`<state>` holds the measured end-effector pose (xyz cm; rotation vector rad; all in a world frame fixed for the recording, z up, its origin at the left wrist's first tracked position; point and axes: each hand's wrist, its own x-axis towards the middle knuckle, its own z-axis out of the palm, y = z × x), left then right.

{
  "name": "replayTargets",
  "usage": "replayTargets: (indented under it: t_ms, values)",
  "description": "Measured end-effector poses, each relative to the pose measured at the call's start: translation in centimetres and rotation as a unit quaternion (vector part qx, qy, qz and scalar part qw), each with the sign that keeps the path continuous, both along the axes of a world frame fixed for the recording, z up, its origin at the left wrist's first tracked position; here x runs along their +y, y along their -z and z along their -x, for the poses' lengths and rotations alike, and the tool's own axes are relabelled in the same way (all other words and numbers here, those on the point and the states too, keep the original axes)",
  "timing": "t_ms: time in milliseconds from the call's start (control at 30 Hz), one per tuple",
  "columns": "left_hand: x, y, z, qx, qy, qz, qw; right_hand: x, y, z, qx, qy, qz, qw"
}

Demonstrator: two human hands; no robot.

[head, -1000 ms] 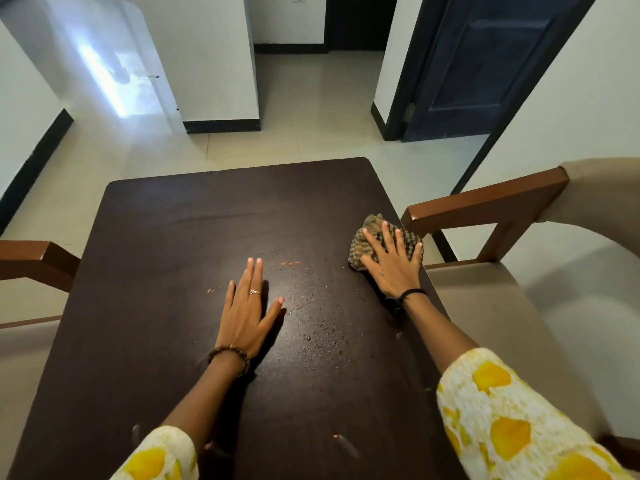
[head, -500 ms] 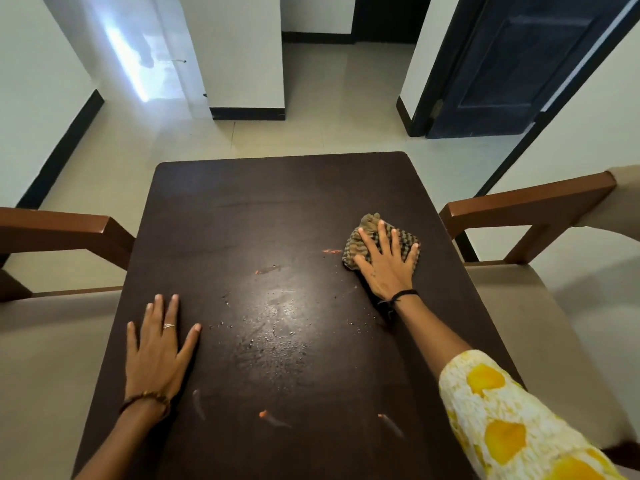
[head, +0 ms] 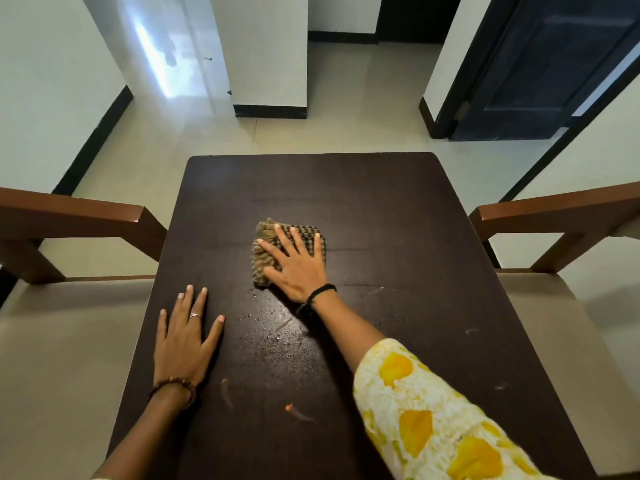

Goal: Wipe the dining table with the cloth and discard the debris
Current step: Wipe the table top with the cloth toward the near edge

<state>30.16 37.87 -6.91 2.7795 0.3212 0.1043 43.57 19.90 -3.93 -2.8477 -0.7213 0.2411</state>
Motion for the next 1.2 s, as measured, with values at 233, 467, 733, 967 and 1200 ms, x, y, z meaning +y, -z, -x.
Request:
replayTargets:
  t_ms: [233,467,733,967,1200]
  values:
    - [2.5,-0.6,2.8,-0.008,-0.072,0.030,0.997,-7.6,0.2,-0.5,-0.007,0.103,0.001,0.995]
    - [2.4,-0.7,2.5,-0.009,-0.062,0.035,0.997,-3.4,0.5,0.9,-0.035,0.123,0.026,0.992]
    - [2.6,-0.5,2.6,0.002,-0.061,0.013,0.998,9.4,0.7,1.2,-0.025,0.023,-0.001,0.999]
    - [2.8,-0.5,2.5,-0.034,-0.072,0.095,0.992,10.0,0.7,0.7,-0.011,-0.077,-0.017,0.997]
    - [2.8,-0.3,2.4,-0.061,-0.098,0.128,0.985,7.5,0.9,0.5,-0.030,0.046,-0.008,0.998]
